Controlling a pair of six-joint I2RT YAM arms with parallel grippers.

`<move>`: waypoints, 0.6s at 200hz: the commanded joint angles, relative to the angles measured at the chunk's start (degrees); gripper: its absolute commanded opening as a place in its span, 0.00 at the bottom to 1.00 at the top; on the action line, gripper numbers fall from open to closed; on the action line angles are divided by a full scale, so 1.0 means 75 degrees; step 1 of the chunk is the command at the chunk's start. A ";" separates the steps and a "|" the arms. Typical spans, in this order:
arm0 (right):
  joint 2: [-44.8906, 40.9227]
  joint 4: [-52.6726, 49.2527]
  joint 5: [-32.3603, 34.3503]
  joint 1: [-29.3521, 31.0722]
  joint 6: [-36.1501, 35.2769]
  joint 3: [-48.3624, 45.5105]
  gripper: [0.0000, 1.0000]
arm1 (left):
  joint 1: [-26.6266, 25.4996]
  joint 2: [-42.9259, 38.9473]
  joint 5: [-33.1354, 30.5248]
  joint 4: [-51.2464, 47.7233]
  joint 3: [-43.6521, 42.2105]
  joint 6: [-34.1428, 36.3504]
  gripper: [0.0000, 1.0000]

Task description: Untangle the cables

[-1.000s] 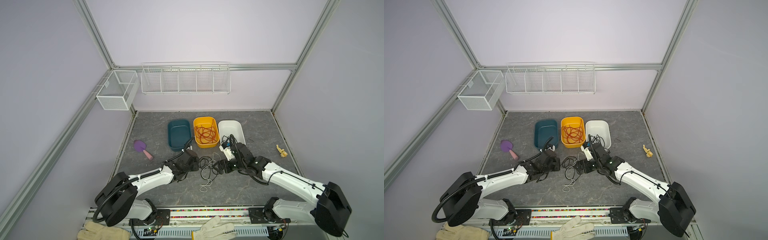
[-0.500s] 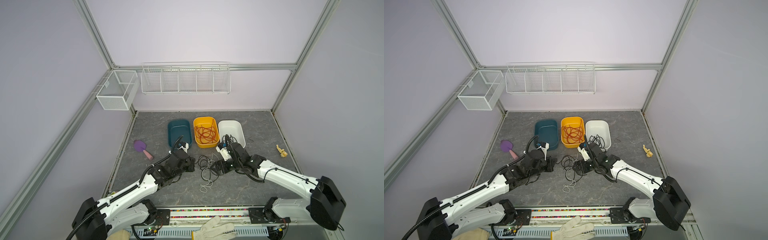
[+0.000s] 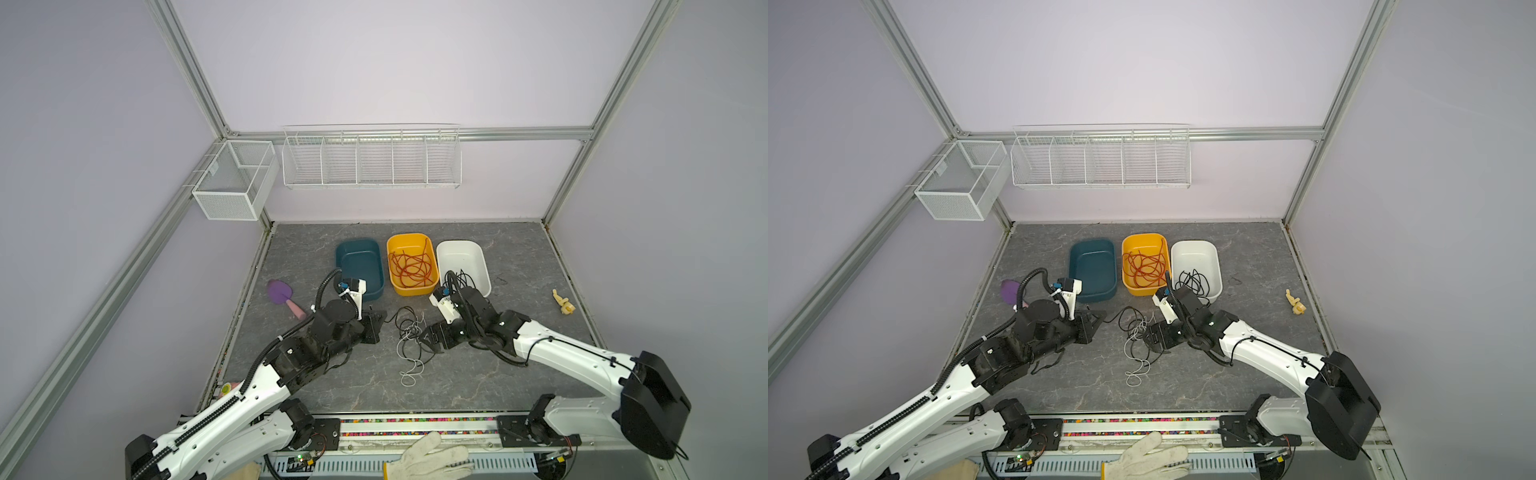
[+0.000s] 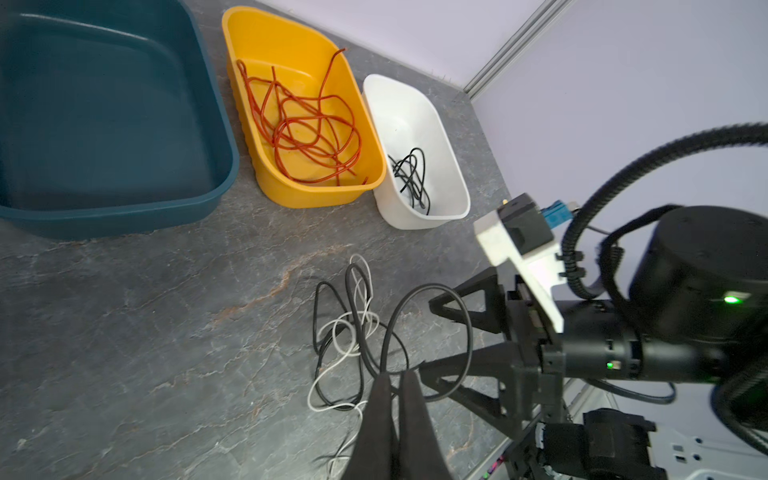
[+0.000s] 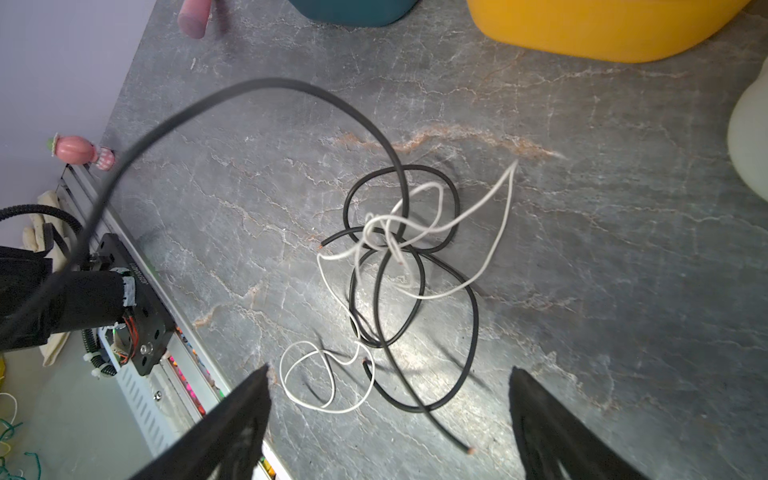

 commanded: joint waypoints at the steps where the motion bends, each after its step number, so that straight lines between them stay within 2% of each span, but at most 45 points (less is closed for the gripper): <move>1: -0.0102 0.0146 0.0127 0.0060 -0.0143 0.0063 0.93 | 0.0020 -0.0278 0.0261 -0.0076 0.0453 -0.0240 0.00; 25: -0.0118 0.0207 0.0080 0.0068 -0.0140 0.0039 1.00 | 0.0018 -0.0409 0.0467 -0.0022 0.0744 -0.0378 0.00; 60: -0.0154 0.0297 -0.0026 0.0081 -0.0169 0.0004 0.86 | 0.0008 -0.0428 0.0691 0.0067 0.1120 -0.0580 0.00; 82: -0.0264 0.0371 -0.0052 0.0093 -0.0180 -0.0046 0.83 | -0.0004 -0.0431 0.0736 0.0068 0.1369 -0.0634 0.00; 120: -0.0450 0.0464 -0.0134 0.0112 -0.0212 -0.0130 0.83 | -0.0004 -0.0428 0.0507 -0.0369 0.1908 -0.0315 0.00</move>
